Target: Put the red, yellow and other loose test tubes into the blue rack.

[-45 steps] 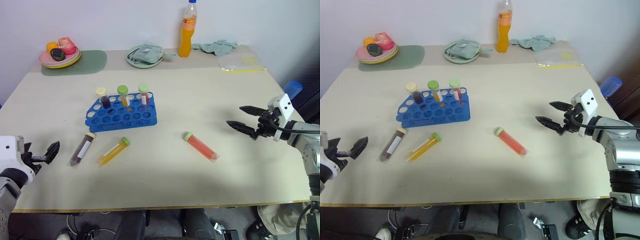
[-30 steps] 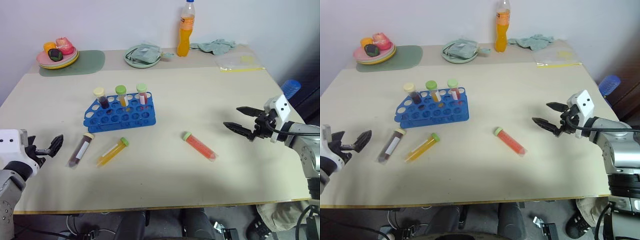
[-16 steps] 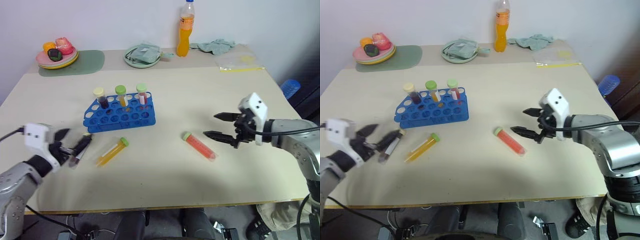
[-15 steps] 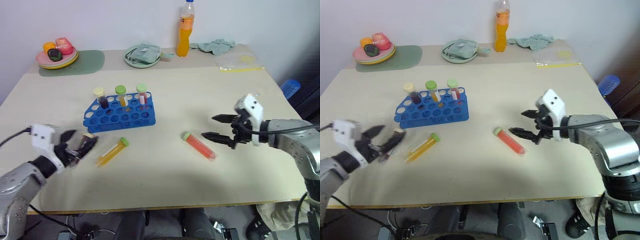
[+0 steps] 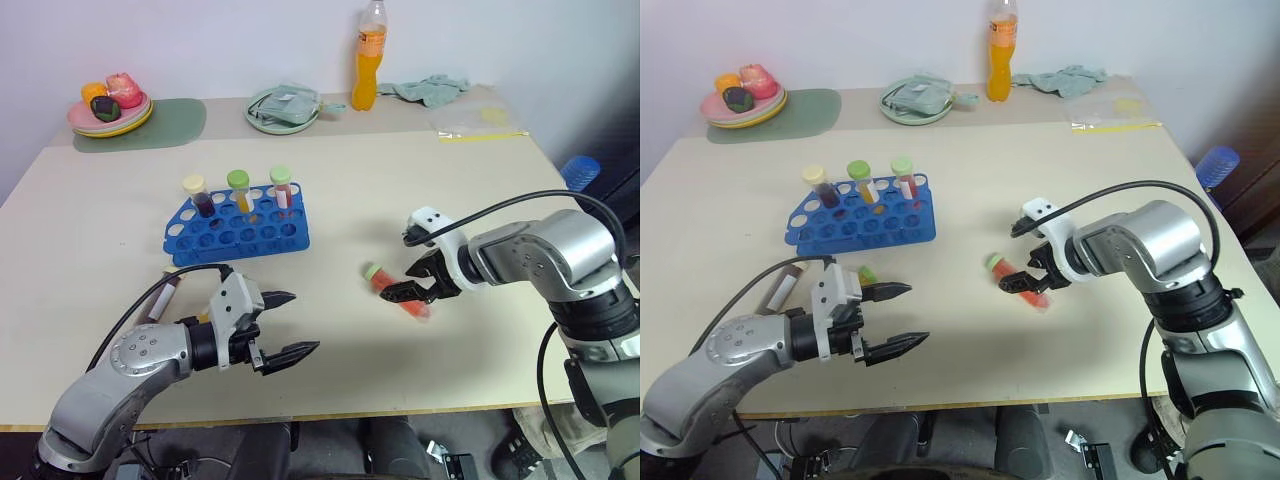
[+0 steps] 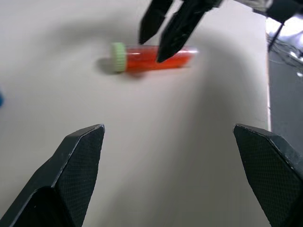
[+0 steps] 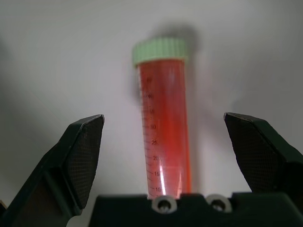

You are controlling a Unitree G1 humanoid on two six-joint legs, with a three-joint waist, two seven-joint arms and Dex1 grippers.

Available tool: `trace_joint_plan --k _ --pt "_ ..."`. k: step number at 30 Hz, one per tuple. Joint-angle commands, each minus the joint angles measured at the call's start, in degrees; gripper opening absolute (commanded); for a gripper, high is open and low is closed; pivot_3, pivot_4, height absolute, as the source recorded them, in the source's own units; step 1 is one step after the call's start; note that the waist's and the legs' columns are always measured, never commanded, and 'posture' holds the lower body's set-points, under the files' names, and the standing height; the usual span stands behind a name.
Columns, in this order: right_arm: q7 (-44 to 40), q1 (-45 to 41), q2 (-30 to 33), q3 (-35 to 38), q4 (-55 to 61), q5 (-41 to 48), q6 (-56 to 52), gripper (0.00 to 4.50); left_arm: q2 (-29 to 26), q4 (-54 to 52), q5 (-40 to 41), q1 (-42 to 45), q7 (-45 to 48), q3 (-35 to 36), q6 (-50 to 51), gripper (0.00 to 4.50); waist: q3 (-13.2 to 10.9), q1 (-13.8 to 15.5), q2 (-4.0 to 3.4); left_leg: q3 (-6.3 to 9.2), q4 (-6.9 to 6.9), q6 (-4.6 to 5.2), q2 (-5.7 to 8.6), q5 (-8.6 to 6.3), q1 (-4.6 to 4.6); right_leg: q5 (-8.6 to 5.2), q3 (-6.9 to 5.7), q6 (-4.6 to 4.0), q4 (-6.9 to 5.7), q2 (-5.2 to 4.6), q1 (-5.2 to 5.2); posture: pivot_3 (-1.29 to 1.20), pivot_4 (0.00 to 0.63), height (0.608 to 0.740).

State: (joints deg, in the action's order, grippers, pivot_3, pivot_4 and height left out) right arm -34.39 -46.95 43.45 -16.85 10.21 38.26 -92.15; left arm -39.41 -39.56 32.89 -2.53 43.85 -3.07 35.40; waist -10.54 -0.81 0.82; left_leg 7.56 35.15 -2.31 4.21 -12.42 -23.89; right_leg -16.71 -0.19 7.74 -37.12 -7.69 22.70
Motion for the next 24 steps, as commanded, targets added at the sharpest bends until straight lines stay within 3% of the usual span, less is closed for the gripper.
trace_joint_plan --k 1,2,7,8,12,16,19,21,24 --pt "0.8 -3.2 -1.2 -2.2 -2.1 1.0 -0.4 3.96 -0.5 -1.4 -1.2 -0.7 0.7 -0.9 -1.9 4.50 0.0 0.0 0.00 0.00 0.01 0.00 0.00 0.00 0.00 0.00 0.00 0.00 0.00 0.00 0.00 0.00 0.150 0.740" --pt "1.0 -3.6 -1.4 -2.8 -2.7 1.0 -0.4 3.65 -0.5 -1.4 -1.4 -1.0 0.7 -1.0 -2.2 4.50 0.0 0.0 0.00 0.00 0.01 0.00 0.01 0.00 0.00 0.00 0.00 0.01 0.00 0.01 0.00 0.00 0.150 0.740" --pt "0.8 -5.6 -1.1 -4.6 -4.4 3.1 -0.4 1.04 -0.7 -1.6 -1.9 -2.8 0.8 -0.5 -2.9 4.50 0.0 0.0 0.00 0.01 0.01 0.00 0.01 0.00 -0.02 0.01 0.00 0.03 0.00 0.01 0.01 0.00 0.150 0.740" --pt "0.7 -5.9 -0.9 -4.7 -4.1 3.3 -0.4 0.75 -0.6 -1.6 -2.1 -3.2 0.8 -0.4 -3.0 4.50 0.0 0.1 0.00 0.01 0.01 0.00 0.01 0.00 -0.02 0.01 0.00 0.03 0.00 0.01 0.01 0.00 0.150 0.740" --pt "1.2 -5.1 -3.1 0.0 -1.5 2.6 1.5 0.75 0.5 -0.4 -1.6 -4.2 -0.6 1.8 -3.2 4.50 0.0 0.1 0.00 0.02 0.01 0.00 0.02 0.00 -0.02 0.02 0.00 0.04 0.00 0.01 0.01 0.00 0.150 0.740" --pt "-0.9 2.1 -4.1 5.0 8.5 -2.8 26.0 0.75 2.8 2.9 -1.4 -6.7 -4.6 8.7 -3.8 4.50 0.0 0.1 -0.01 0.02 -0.02 0.00 0.03 0.00 -0.03 0.05 -0.01 0.11 -0.03 0.05 0.06 0.00 0.150 0.740" --pt "-0.9 7.9 -8.8 7.6 12.3 -6.3 41.8 0.75 5.5 6.1 -2.0 -6.5 -9.3 14.1 -4.7 4.50 0.0 0.1 0.01 -0.01 0.00 0.00 0.05 0.00 -0.03 0.05 -0.03 0.12 -0.06 0.07 0.05 0.00 0.150 0.740" --pt "3.2 11.0 -19.3 10.0 12.0 -5.5 50.1 0.75 7.2 8.7 -3.4 -5.0 -12.7 17.7 -6.4 4.50 0.0 -0.2 0.05 0.01 0.01 -0.02 0.04 0.01 0.01 0.07 -0.02 0.15 -0.09 0.09 0.04 0.00 0.150 0.740" --pt "7.2 11.6 -31.9 4.5 1.0 -16.1 69.3 0.75 10.0 13.0 -4.7 -2.4 -14.2 20.4 -12.0 4.50 0.0 -0.5 0.03 0.02 -0.03 -0.08 -0.04 0.05 0.17 0.13 0.00 0.05 -0.16 0.21 0.01 0.00 0.150 0.740"
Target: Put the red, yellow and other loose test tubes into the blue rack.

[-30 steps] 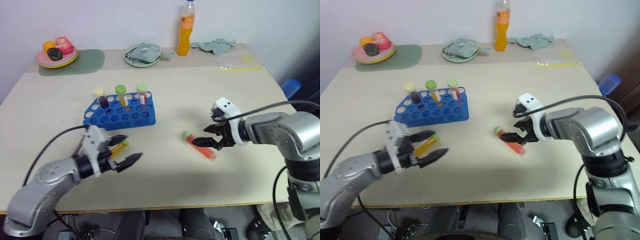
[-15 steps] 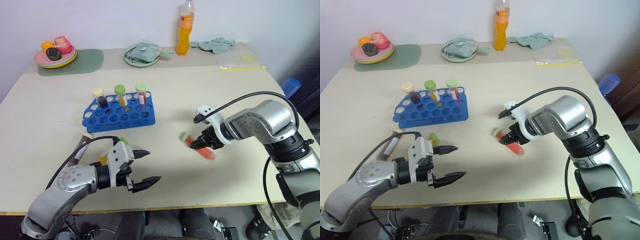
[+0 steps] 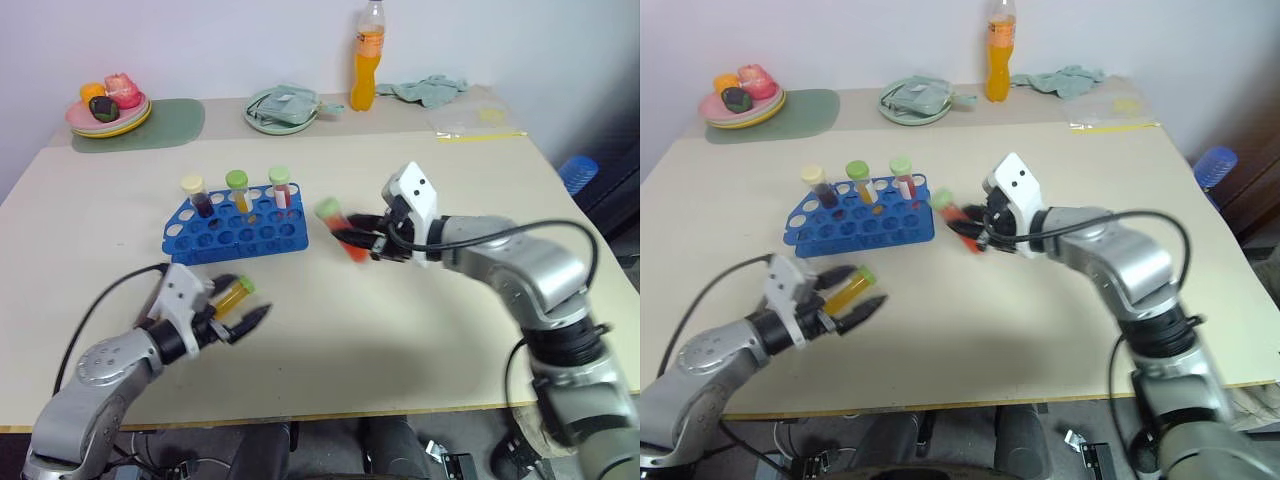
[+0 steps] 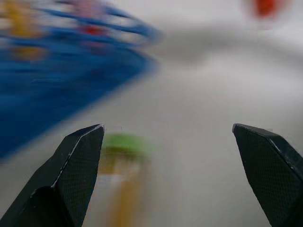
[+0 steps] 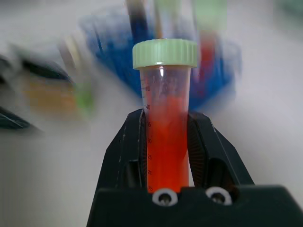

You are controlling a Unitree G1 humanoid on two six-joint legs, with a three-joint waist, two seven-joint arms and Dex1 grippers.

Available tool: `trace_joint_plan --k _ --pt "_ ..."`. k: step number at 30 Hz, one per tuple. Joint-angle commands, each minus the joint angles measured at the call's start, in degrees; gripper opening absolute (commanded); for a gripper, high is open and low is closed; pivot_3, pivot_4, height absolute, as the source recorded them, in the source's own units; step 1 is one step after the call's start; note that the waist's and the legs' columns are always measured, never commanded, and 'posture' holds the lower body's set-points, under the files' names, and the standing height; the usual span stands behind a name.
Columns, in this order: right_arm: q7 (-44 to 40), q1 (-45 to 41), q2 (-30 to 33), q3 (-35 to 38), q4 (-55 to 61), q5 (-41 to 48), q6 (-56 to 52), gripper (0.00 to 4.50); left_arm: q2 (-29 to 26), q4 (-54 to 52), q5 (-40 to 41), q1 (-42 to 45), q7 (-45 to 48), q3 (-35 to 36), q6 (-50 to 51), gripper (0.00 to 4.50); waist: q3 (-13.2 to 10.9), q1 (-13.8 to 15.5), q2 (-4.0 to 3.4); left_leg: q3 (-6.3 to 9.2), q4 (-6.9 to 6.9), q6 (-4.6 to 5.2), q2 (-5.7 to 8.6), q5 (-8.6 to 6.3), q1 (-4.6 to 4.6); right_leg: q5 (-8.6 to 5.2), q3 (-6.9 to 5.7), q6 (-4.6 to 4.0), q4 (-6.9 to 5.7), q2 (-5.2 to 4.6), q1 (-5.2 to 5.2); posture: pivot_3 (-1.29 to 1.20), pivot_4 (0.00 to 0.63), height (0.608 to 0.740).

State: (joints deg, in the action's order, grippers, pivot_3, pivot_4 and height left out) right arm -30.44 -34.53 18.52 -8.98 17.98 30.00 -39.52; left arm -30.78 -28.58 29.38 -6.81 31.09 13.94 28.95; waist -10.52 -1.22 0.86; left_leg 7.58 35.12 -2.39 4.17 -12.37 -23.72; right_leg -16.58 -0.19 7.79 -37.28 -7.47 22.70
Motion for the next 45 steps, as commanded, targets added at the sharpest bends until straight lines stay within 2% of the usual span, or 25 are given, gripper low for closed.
trace_joint_plan --k 1,7,13,30,43,45 --pt "4.1 -1.3 -10.1 -4.6 -10.9 -10.9 21.6 0.75 1.2 2.9 -2.0 2.3 -1.7 3.5 -5.9 4.50 0.0 0.0 0.00 0.00 -0.03 -0.11 0.00 0.06 0.03 0.02 0.02 -0.03 -0.03 0.04 0.02 0.00 0.150 0.740" --pt "10.8 -5.8 -22.7 -5.7 -33.9 -20.9 41.0 0.75 0.5 4.6 -3.2 1.9 -1.2 4.5 -7.1 4.50 0.0 0.1 0.01 0.06 -0.03 -0.33 0.01 0.19 0.04 0.07 0.05 -0.04 -0.03 0.08 0.04 0.00 0.150 0.740" --pt "13.7 -8.6 -26.2 -3.7 -45.5 -24.3 49.7 0.75 0.0 3.6 -2.7 -1.0 0.5 4.7 -7.1 4.50 0.0 -0.3 -0.01 0.08 -0.14 -0.35 -0.03 0.20 0.05 0.09 0.11 -0.08 -0.06 0.14 0.09 0.00 0.150 0.740" --pt "10.2 -5.3 -26.9 -3.5 -48.3 -25.8 50.8 0.75 0.1 1.9 -1.8 -1.6 1.5 3.0 -5.6 4.50 0.0 -1.3 -0.04 0.09 -0.21 -0.35 -0.07 0.20 0.07 0.08 0.16 -0.10 -0.16 0.19 0.17 0.00 0.150 0.740" --pt "11.6 -8.4 -28.0 -2.8 -53.5 -27.0 52.5 0.75 0.6 1.6 -1.9 -0.5 0.8 1.3 -5.2 4.50 0.0 -1.3 -0.05 0.09 -0.21 -0.35 -0.06 0.20 0.12 0.08 0.18 -0.10 -0.18 0.20 0.13 0.00 0.150 0.740" --pt "9.7 -8.0 -28.1 -2.5 -52.8 -25.4 52.0 0.75 0.6 1.5 -1.9 -0.6 0.5 1.3 -5.1 4.50 0.0 -1.3 -0.05 0.09 -0.21 -0.36 -0.07 0.20 0.13 0.08 0.18 -0.11 -0.18 0.20 0.13 0.00 0.150 0.740"
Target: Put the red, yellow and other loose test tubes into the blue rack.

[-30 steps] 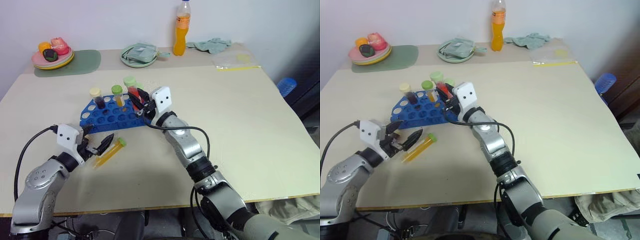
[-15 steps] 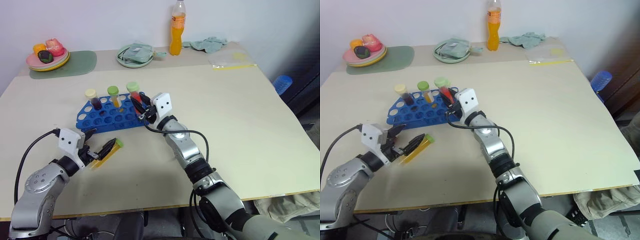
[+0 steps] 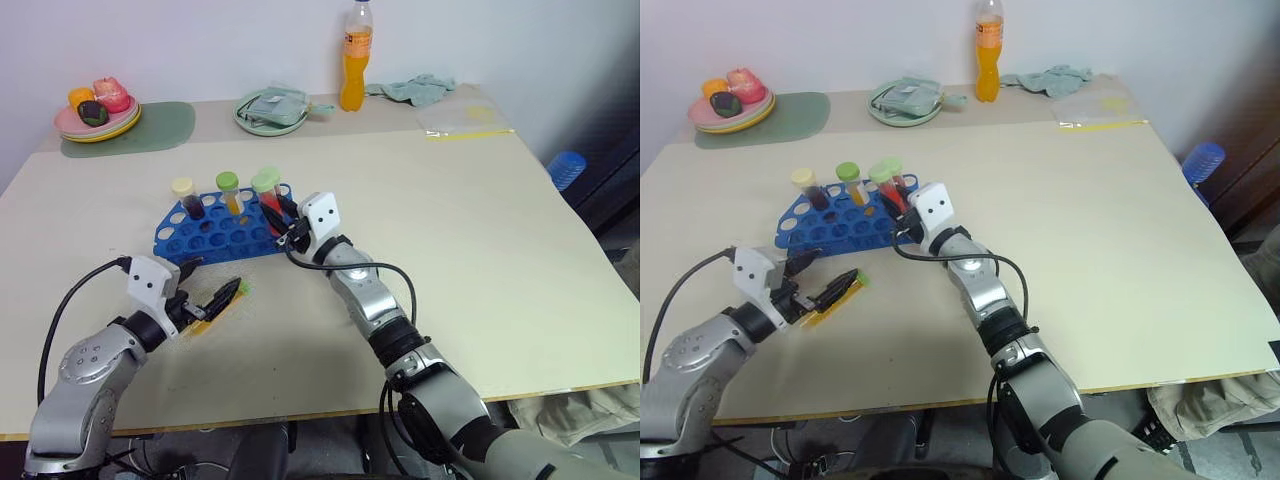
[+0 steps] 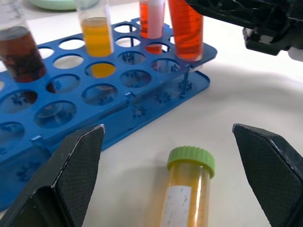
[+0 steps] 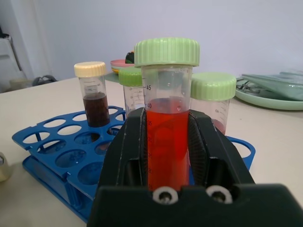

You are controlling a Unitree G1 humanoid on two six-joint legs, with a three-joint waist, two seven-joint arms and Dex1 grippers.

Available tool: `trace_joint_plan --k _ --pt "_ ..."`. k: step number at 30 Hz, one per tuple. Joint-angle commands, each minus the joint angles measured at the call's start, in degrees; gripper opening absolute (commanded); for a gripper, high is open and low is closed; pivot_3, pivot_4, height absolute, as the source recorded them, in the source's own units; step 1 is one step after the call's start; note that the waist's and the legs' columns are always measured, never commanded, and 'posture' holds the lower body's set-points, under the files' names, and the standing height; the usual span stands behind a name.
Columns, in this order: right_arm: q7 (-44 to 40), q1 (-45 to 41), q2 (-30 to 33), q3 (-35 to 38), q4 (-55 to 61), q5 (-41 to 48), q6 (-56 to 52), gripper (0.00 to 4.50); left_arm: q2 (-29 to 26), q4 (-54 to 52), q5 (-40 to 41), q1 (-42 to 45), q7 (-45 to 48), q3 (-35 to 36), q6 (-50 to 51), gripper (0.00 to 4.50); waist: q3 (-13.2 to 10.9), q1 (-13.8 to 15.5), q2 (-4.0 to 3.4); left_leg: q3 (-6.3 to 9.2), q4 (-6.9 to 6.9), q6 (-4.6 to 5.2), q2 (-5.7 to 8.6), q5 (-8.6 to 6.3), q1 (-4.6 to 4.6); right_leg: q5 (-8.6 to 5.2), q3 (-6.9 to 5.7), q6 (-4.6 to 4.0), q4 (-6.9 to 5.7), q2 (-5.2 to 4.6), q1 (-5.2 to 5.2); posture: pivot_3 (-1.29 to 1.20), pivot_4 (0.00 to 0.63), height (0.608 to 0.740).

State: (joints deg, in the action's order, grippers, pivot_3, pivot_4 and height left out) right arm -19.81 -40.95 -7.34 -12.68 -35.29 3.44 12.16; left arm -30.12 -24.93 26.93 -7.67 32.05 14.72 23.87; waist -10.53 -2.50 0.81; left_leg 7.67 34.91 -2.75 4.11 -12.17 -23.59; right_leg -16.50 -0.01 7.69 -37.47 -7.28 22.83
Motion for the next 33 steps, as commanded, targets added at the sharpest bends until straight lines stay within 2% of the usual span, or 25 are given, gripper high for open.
trace_joint_plan --k 1,2,3,7,8,12,15,20,21,23,28,33 --pt "-2.4 -1.1 -2.3 1.4 1.5 2.5 -0.3 0.75 0.0 -2.3 0.5 0.2 -0.6 0.6 0.2 4.50 0.0 0.0 0.00 0.00 0.00 0.00 0.00 0.00 0.00 0.00 0.00 0.00 0.00 0.00 -0.01 0.00 0.150 0.740" --pt "-3.5 -0.7 -2.3 1.5 2.2 3.3 -0.7 1.72 0.0 -2.4 0.5 0.2 -0.8 0.7 0.4 4.50 0.0 0.0 0.00 0.00 0.00 0.00 0.00 0.00 0.00 0.00 0.00 0.00 0.00 0.00 -0.02 0.00 0.150 0.740" --pt "-3.9 -0.5 -2.3 1.5 2.8 3.7 -0.9 2.05 -0.1 -2.4 0.5 0.2 -0.9 0.8 0.5 4.50 0.0 0.0 0.00 0.00 0.00 0.00 0.00 0.00 0.00 0.00 0.00 0.00 0.00 0.00 -0.02 0.00 0.150 0.740" --pt "-5.0 0.6 -1.9 1.4 7.7 4.3 -0.8 4.07 -1.1 -3.9 0.8 0.6 -1.7 1.4 2.3 4.50 0.0 0.0 -0.02 0.00 -0.01 0.00 0.00 0.00 0.00 0.00 0.01 0.00 0.00 0.00 0.00 0.00 0.150 0.740" --pt "-5.0 0.9 -1.6 1.3 9.2 4.2 -1.0 4.46 -1.4 -4.6 1.4 1.0 -2.2 1.7 3.6 4.50 0.0 0.0 -0.02 0.00 -0.01 0.00 0.00 0.00 0.00 0.00 0.01 0.00 -0.01 0.00 0.00 0.00 0.150 0.740" --pt "-6.4 2.8 0.6 2.3 18.5 6.9 -5.5 4.46 -8.4 -9.8 1.2 4.8 -4.0 0.2 15.1 4.50 0.0 0.2 0.00 0.02 0.00 0.00 0.00 0.00 0.00 0.00 0.02 0.00 -0.01 0.01 -0.02 0.00 0.150 0.740" --pt "-7.5 4.1 3.8 3.6 25.4 8.5 -10.3 4.46 -13.3 -12.3 8.3 11.1 -5.7 0.8 31.2 4.50 0.0 0.2 -0.02 0.07 0.03 0.00 0.02 0.00 0.02 0.00 0.02 0.01 0.00 0.03 -0.05 0.00 0.150 0.740" --pt "-11.5 5.9 10.7 4.6 33.7 10.6 -17.3 4.46 -20.6 -13.4 12.6 19.7 -6.3 -1.3 49.1 4.50 0.0 -0.1 -0.06 0.07 -0.02 0.00 -0.01 0.00 0.05 0.00 0.03 0.01 -0.02 0.08 -0.07 0.00 0.150 0.740" --pt "-13.2 6.5 13.2 4.8 35.7 11.3 -19.0 4.46 -22.3 -12.9 14.1 22.8 -5.8 -2.4 54.2 4.50 -0.1 0.0 -0.04 0.07 -0.01 0.00 -0.04 0.00 0.04 -0.01 0.03 0.00 -0.02 0.12 -0.07 0.00 0.150 0.740" --pt "-18.2 8.3 19.2 5.2 40.4 13.6 -23.4 4.46 -29.6 -8.6 16.8 31.8 -4.4 -10.9 65.3 4.50 -0.1 0.2 0.02 0.05 0.01 0.00 -0.05 0.00 0.04 -0.01 0.03 0.01 -0.03 0.14 -0.09 0.00 0.150 0.740" --pt "-26.4 12.3 28.2 3.9 48.5 17.4 -29.7 4.46 -33.1 -1.6 16.1 43.4 -1.6 -24.0 68.6 4.50 -0.1 -0.1 -0.04 -0.08 0.03 0.02 -0.05 -0.01 0.06 -0.03 0.04 0.03 0.03 0.20 -0.20 0.00 0.150 0.740" --pt "-29.9 16.3 31.5 1.7 54.0 18.9 -32.6 4.46 -32.7 3.2 11.4 51.2 1.6 -38.1 65.8 4.50 -0.1 0.0 -0.02 -0.15 0.00 0.01 -0.10 -0.01 0.04 -0.03 0.09 0.02 0.02 0.24 -0.14 0.00 0.150 0.740"
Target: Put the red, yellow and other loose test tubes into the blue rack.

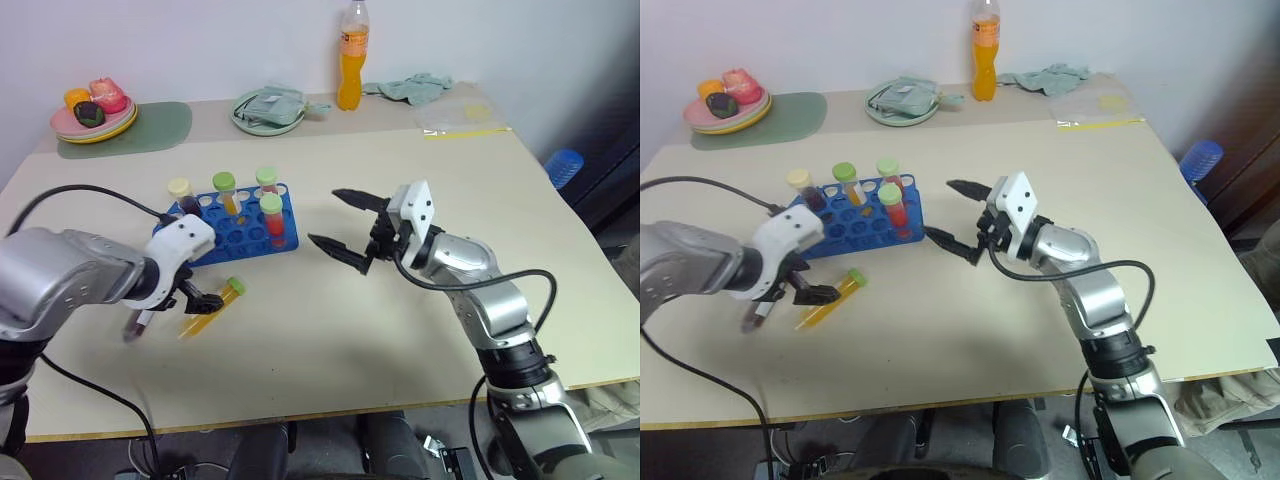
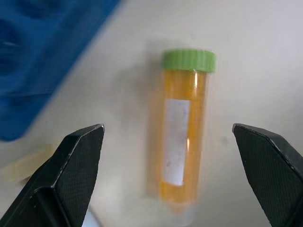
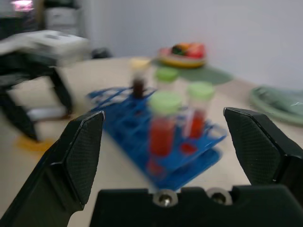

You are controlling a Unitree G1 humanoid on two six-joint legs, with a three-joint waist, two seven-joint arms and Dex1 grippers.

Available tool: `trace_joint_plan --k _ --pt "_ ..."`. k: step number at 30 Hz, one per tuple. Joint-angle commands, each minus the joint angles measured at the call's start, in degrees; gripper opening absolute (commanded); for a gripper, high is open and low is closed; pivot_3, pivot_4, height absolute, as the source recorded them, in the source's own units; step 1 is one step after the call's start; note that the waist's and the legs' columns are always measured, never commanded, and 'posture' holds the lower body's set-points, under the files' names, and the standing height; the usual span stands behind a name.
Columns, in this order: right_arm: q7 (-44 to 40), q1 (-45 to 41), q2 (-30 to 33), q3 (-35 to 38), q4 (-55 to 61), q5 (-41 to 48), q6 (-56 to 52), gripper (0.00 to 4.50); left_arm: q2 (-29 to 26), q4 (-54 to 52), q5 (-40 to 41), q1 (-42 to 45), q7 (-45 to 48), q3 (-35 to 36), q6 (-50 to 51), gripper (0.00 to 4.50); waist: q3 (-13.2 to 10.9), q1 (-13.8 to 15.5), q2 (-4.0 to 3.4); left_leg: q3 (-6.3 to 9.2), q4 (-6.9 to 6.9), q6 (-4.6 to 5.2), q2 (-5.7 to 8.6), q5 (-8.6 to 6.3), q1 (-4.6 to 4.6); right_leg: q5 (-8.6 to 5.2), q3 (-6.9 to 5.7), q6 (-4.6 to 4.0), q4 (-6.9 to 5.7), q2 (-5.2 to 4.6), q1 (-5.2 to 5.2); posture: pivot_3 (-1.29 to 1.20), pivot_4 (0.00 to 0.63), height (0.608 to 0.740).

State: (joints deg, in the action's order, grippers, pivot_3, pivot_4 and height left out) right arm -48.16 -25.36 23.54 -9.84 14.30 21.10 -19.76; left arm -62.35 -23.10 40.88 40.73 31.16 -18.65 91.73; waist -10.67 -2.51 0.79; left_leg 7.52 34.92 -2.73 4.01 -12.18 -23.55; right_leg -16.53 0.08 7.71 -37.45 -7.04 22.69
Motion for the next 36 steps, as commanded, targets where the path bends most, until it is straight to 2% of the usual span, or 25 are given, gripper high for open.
trace_joint_plan --k 1,4,7,11,15,16,18,20,24,27,28,31,36 --pt "-1.7 1.2 0.8 -1.5 5.1 1.2 -1.0 4.46 -0.4 2.1 -3.4 3.6 3.7 -6.8 -3.4 4.50 0.0 0.1 0.01 -0.02 0.02 0.00 0.00 0.00 0.00 0.00 0.01 0.00 0.00 0.00 0.00 0.00 0.150 0.740" --pt "-1.4 2.1 0.9 -2.1 6.7 1.1 -1.8 4.46 -0.1 6.1 -7.5 5.6 6.5 -12.9 -7.5 4.50 0.0 0.2 0.02 -0.02 0.05 0.00 0.00 0.00 -0.03 0.00 0.02 0.00 0.01 0.00 0.00 0.00 0.150 0.740" --pt "-0.4 2.8 0.7 -2.0 7.6 0.9 -2.4 4.46 0.5 7.7 -9.2 6.9 9.5 -15.4 -9.5 4.50 0.0 0.2 0.02 -0.02 0.06 0.00 0.00 0.00 -0.03 0.00 0.01 0.00 0.01 0.00 0.00 0.00 0.150 0.740" --pt "0.3 3.5 0.6 -2.4 8.3 0.5 -2.5 4.50 0.3 7.7 -11.5 7.2 12.0 -16.8 -11.3 3.23 0.0 0.3 0.03 -0.01 0.08 0.00 0.00 0.00 -0.04 0.00 0.02 0.00 0.01 0.00 -0.01 0.00 0.150 0.740" --pt "0.8 3.7 0.3 -2.8 8.6 0.5 -2.8 4.50 -0.5 6.6 -12.5 6.2 13.8 -15.5 -12.1 1.26 0.0 0.3 0.04 -0.01 0.09 0.01 0.00 0.00 -0.04 0.00 0.01 0.00 0.01 0.00 -0.01 0.00 0.150 0.740" --pt "0.8 3.7 0.3 -2.9 8.6 0.5 -2.8 4.50 -1.0 6.0 -12.6 5.8 14.4 -15.0 -12.7 0.89 0.0 0.2 0.05 -0.01 0.09 0.01 0.00 0.00 -0.04 0.00 0.01 0.00 0.01 0.00 -0.01 0.00 0.150 0.740" --pt "0.8 3.7 0.4 -3.0 8.7 0.6 -2.9 4.50 -2.8 3.9 -11.8 3.7 16.3 -12.4 -14.7 0.80 0.0 0.1 0.05 -0.01 0.08 0.01 0.00 0.00 -0.04 0.00 0.01 0.00 0.01 0.00 -0.01 0.00 0.150 0.740" --pt "0.7 3.7 0.6 -2.9 8.8 0.7 -3.0 4.50 -4.0 2.3 -10.2 -0.6 16.8 -5.6 -17.8 0.80 0.0 -0.1 0.05 0.01 0.07 0.01 -0.02 0.00 -0.04 0.00 0.02 0.00 -0.01 0.00 0.02 0.00 0.150 0.740" --pt "0.8 4.9 1.3 -2.0 8.9 1.0 -3.6 4.50 2.4 -3.3 -9.9 -21.7 15.8 23.0 -40.5 0.80 0.0 0.2 0.03 0.13 0.08 0.01 -0.09 0.00 -0.06 0.00 0.11 -0.02 0.00 -0.01 0.07 0.00 0.150 0.740" --pt "0.9 6.0 1.6 -1.6 8.8 1.1 -3.6 4.50 8.6 -8.7 -8.4 -32.3 13.9 34.1 -44.6 0.80 0.0 0.2 0.03 0.06 0.06 0.04 -0.26 -0.02 -0.06 0.01 0.16 -0.02 0.11 -0.08 0.06 0.00 0.150 0.740" --pt "1.2 6.2 1.2 -1.6 8.4 1.1 -3.5 4.50 14.5 -9.7 -6.1 -33.6 9.8 37.6 -45.8 0.80 0.0 0.5 0.01 0.06 0.04 0.04 -0.26 -0.02 -0.06 0.01 0.16 -0.02 0.16 -0.08 0.05 0.00 0.150 0.740" --pt "2.3 6.1 0.0 -1.5 7.0 1.0 -3.2 4.50 28.4 -11.6 -5.6 -33.5 -1.4 41.1 -50.2 0.80 0.0 1.8 0.12 0.08 0.17 0.05 -0.23 -0.03 -0.02 0.04 0.11 -0.01 0.21 -0.11 -0.10 0.00 0.150 0.740" --pt "3.2 5.4 -2.1 -2.3 5.0 0.1 -2.3 4.50 44.3 -11.0 -21.9 -30.0 -19.1 32.6 -65.8 0.80 0.1 2.9 0.21 0.15 0.28 0.03 0.03 -0.03 0.02 0.14 0.01 0.07 0.26 -0.12 -0.28 0.00 0.150 0.740"
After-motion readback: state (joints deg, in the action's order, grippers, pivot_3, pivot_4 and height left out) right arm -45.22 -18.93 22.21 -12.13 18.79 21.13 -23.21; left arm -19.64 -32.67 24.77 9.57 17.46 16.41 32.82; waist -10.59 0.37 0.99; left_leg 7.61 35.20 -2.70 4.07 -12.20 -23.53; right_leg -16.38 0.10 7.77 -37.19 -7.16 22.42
